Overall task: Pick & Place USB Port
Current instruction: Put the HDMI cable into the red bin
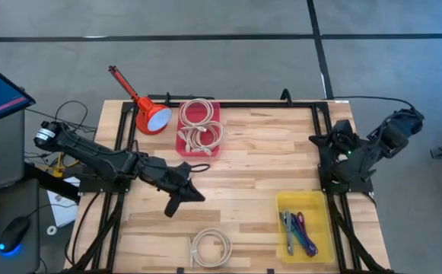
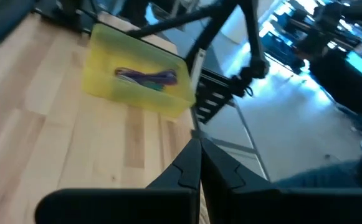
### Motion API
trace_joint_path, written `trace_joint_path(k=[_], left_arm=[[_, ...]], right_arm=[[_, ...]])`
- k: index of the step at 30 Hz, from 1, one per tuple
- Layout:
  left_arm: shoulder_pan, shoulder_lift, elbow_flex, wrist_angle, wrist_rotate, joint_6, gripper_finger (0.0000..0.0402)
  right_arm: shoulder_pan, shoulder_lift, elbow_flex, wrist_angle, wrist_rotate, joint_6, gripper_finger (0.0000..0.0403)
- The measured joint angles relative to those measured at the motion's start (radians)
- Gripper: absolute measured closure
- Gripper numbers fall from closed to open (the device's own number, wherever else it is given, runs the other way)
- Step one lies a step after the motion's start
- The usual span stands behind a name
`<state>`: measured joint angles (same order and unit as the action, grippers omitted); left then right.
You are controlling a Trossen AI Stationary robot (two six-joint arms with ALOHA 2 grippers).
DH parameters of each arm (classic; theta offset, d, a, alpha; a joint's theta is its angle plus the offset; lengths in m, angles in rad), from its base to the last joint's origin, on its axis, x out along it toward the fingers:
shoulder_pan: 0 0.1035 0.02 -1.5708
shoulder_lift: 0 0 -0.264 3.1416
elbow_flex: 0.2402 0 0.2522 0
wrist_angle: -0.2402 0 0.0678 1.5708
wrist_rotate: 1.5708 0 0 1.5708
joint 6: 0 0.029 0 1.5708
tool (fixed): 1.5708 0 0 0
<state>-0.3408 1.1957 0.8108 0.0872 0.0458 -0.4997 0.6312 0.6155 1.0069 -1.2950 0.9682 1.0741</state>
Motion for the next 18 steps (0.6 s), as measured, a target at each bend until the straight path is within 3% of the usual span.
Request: trace_joint_path(k=[6,9,18], left_arm=[[0.001,0.0,0.0,0.066,-0.003,-0.002,0.0398],[-0.01,0.0,0.001,0.099,-0.007,-0.111,0.0398],[-0.209,0.109,0.044,0.093,-0.244,-0.22,0.0398]], right_arm=[[0.003,0.0,0.0,0.046,-0.002,-0.005,0.0398],[0.003,0.0,0.0,0.047,-0.002,-0.062,0.0398],[0.001,0.0,0.0,0.046,-0.002,-0.168,0.0398]])
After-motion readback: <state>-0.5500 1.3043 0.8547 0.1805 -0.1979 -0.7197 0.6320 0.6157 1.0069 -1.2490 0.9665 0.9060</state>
